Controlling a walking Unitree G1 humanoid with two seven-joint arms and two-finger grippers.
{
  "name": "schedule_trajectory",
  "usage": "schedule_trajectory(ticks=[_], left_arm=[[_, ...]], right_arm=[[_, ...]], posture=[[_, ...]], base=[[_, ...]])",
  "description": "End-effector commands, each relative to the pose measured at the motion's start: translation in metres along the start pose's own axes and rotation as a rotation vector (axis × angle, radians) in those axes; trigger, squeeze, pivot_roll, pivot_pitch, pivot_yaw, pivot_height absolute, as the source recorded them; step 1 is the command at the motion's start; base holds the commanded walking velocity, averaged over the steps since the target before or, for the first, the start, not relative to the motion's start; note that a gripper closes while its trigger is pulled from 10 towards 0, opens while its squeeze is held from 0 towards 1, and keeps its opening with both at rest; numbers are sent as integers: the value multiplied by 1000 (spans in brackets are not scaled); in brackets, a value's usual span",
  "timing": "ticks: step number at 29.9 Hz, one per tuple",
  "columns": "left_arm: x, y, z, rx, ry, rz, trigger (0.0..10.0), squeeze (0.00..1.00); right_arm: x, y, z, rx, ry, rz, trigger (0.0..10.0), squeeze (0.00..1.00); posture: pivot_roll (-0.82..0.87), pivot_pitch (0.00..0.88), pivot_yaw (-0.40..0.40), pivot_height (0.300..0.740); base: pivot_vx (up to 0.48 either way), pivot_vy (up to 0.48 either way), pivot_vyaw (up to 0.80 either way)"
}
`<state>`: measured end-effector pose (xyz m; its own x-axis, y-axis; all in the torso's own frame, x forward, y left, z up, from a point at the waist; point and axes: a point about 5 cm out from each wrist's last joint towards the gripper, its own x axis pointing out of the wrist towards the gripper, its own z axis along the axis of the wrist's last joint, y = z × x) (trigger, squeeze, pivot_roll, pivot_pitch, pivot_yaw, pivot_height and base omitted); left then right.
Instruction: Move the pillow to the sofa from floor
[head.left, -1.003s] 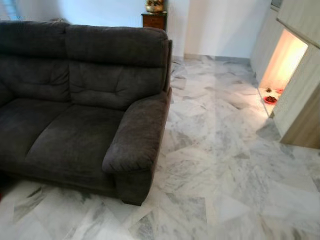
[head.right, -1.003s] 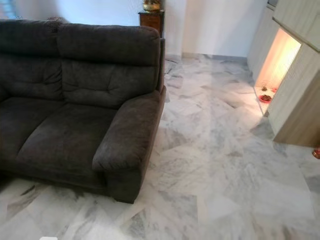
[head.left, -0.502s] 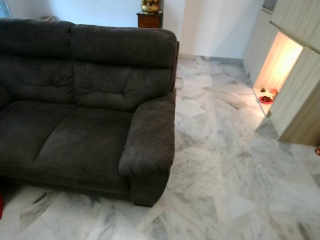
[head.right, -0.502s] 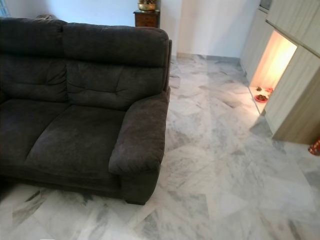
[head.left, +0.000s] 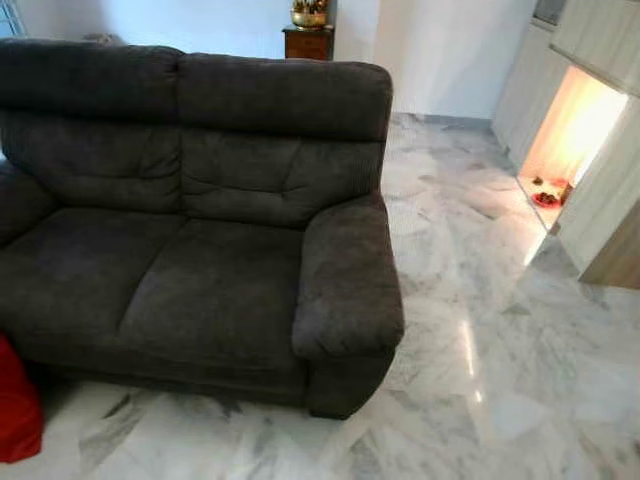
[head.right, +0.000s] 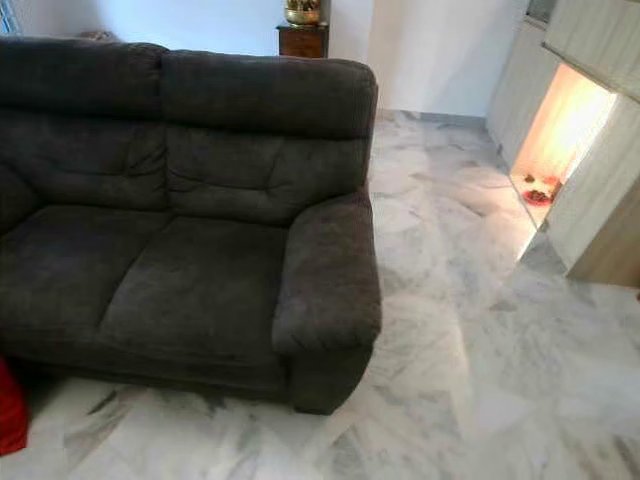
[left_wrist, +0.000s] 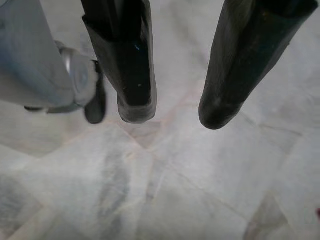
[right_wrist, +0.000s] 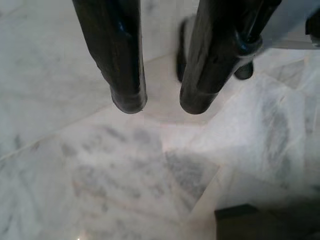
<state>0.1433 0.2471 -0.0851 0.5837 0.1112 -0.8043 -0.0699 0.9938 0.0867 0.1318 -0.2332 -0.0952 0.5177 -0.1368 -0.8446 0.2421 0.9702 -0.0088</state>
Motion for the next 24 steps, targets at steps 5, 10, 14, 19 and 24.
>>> schedule_trajectory(ticks=[5, 10, 14, 19, 24], left_arm=[[7, -16, 3, -99, 76, 73, 10000, 0], [6, -16, 2, -95, 78, 72, 10000, 0], [6, -16, 2, -96, 79, 72, 10000, 0], [6, -16, 2, -97, 80, 73, 10000, 0], [6, -16, 2, -93, 80, 72, 10000, 0]], right_arm=[[11, 76, 54, -205, -124, 167, 10000, 0], [11, 76, 54, -202, -124, 169, 10000, 0], [11, 78, 53, -206, -119, 189, 10000, 0], [11, 80, 52, -206, -115, 195, 10000, 0], [10, 81, 51, -204, -110, 204, 10000, 0]], posture=[[51, 88, 10, 740], [55, 94, 12, 740], [55, 93, 11, 740], [58, 95, 11, 740], [55, 94, 15, 740]], base=[[0, 472, 0], [0, 472, 0], [0, 472, 0], [0, 472, 0], [0, 472, 0]])
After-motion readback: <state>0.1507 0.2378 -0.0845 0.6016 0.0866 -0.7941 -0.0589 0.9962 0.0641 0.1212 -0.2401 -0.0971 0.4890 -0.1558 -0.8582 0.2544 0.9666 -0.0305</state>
